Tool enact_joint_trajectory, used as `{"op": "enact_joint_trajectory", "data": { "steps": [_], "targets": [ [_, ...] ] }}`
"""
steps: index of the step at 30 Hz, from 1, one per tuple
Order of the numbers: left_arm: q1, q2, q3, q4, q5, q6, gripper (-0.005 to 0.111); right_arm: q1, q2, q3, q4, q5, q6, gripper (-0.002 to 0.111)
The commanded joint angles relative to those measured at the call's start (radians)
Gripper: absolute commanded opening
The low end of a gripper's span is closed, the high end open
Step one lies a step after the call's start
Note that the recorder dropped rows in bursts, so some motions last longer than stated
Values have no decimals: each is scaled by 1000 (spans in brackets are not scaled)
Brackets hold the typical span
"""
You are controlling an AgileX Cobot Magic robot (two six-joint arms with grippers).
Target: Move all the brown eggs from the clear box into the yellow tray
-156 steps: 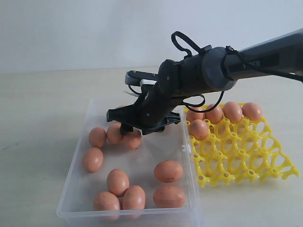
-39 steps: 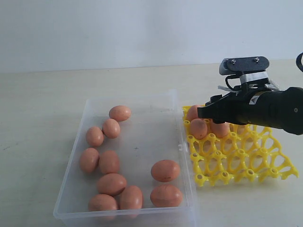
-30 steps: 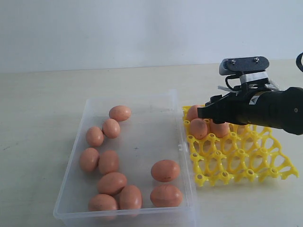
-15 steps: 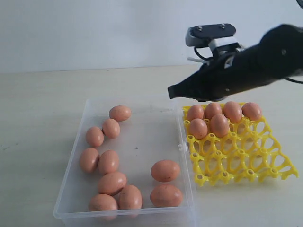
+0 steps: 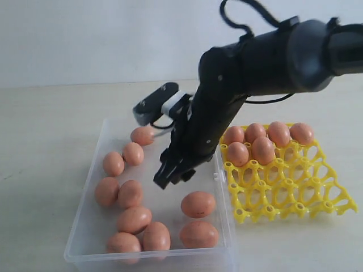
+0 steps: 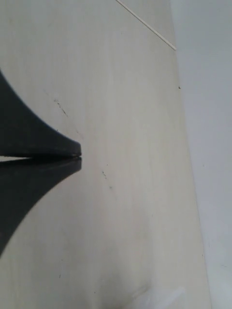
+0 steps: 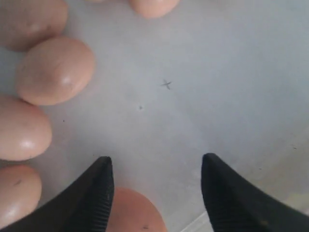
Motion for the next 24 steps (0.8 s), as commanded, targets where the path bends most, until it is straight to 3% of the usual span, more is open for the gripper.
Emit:
{"op": "enact_joint_trajectory", "data": {
  "steps": [1,10,24],
  "targets": [
    [-5,1,-4,0,-9,-2,0,54,50,-9,-119,22,-36,56],
    [-5,1,-4,0,-9,-4,0,75,65,-9,-213,47,-36,56],
    [-5,1,-4,0,-9,-4,0,94,18,-29,-172,146,-50,56]
  ]
}}
